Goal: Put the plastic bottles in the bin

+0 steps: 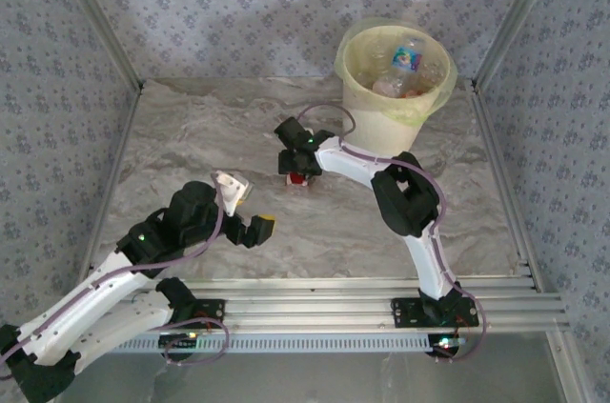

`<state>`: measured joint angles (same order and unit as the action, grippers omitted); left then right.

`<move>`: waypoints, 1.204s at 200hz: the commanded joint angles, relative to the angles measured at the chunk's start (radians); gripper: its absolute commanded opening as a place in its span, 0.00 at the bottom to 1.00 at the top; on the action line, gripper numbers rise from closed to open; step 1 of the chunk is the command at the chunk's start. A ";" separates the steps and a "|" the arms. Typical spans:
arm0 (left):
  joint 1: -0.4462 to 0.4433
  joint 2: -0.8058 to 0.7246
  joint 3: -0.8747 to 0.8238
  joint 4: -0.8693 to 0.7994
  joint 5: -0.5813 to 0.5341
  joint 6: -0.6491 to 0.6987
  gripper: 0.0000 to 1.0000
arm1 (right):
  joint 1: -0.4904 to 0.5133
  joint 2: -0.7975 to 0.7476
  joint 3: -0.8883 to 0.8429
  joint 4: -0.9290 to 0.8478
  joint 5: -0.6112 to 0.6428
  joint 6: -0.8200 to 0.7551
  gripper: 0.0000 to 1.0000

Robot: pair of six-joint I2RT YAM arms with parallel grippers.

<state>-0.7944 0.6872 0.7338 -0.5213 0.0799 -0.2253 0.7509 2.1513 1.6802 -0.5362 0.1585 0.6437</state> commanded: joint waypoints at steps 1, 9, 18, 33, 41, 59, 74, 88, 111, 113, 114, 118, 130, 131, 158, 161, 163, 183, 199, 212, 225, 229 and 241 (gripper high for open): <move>-0.009 -0.015 0.010 0.003 -0.022 0.017 1.00 | 0.008 -0.085 0.034 -0.034 0.064 -0.082 0.66; -0.008 -0.017 0.009 0.004 -0.022 0.017 1.00 | 0.009 -0.115 0.040 -0.036 0.068 -0.119 0.66; -0.008 -0.019 0.009 0.008 -0.023 0.017 1.00 | 0.011 -0.150 0.044 -0.039 0.074 -0.158 0.66; -0.008 -0.023 0.002 0.027 -0.011 0.012 1.00 | 0.008 -0.209 0.056 -0.048 0.058 -0.222 0.66; -0.009 -0.025 -0.003 0.040 -0.004 0.006 1.00 | 0.006 -0.243 0.062 -0.047 0.057 -0.254 0.66; -0.009 -0.028 -0.018 0.076 0.001 -0.003 1.00 | -0.003 -0.306 0.091 -0.057 0.047 -0.320 0.66; -0.008 -0.025 -0.029 0.113 0.009 -0.011 1.00 | -0.016 -0.348 0.129 -0.061 0.042 -0.359 0.66; -0.009 -0.018 -0.038 0.147 0.019 -0.019 1.00 | -0.031 -0.375 0.174 -0.061 0.043 -0.395 0.66; -0.009 0.011 -0.035 0.168 0.024 -0.026 1.00 | -0.072 -0.388 0.265 -0.098 0.047 -0.437 0.66; -0.009 0.013 -0.034 0.168 0.024 -0.028 1.00 | -0.079 -0.388 0.274 -0.099 0.047 -0.438 0.66; -0.009 0.014 -0.033 0.167 0.024 -0.028 1.00 | -0.080 -0.388 0.277 -0.100 0.047 -0.438 0.66; -0.010 0.020 -0.032 0.167 0.024 -0.029 1.00 | -0.091 -0.387 0.293 -0.102 0.048 -0.440 0.66; -0.009 0.032 -0.030 0.170 0.024 -0.032 1.00 | -0.125 -0.382 0.337 -0.103 0.047 -0.441 0.66; -0.009 0.033 -0.030 0.171 0.024 -0.032 1.00 | -0.128 -0.382 0.340 -0.104 0.048 -0.441 0.66; -0.010 0.036 -0.034 0.183 0.018 -0.045 1.00 | -0.227 -0.350 0.453 -0.124 0.019 -0.409 0.66; -0.009 0.036 -0.034 0.184 0.017 -0.045 1.00 | -0.240 -0.341 0.473 -0.135 0.015 -0.401 0.66; -0.011 0.037 -0.034 0.184 0.016 -0.045 1.00 | -0.249 -0.335 0.485 -0.144 0.011 -0.396 0.66; -0.010 0.038 -0.035 0.187 0.011 -0.049 1.00 | -0.313 -0.285 0.563 -0.184 -0.002 -0.371 0.66; -0.011 0.041 -0.034 0.188 0.006 -0.052 1.00 | -0.355 -0.260 0.581 -0.183 -0.020 -0.352 0.66; -0.011 0.044 -0.034 0.189 0.005 -0.054 1.00 | -0.384 -0.239 0.596 -0.185 -0.041 -0.333 0.66; -0.011 0.051 -0.034 0.188 0.005 -0.056 1.00 | -0.399 -0.218 0.617 -0.195 -0.046 -0.325 0.66; -0.010 0.052 -0.034 0.188 0.005 -0.057 1.00 | -0.404 -0.210 0.624 -0.199 -0.046 -0.324 0.66; -0.011 0.059 -0.032 0.187 0.004 -0.057 1.00 | -0.413 -0.194 0.635 -0.206 -0.044 -0.320 0.67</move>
<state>-0.7952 0.7353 0.7010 -0.3611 0.0883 -0.2680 0.3511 1.9182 2.2642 -0.6983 0.1413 0.2920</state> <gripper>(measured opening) 0.995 0.663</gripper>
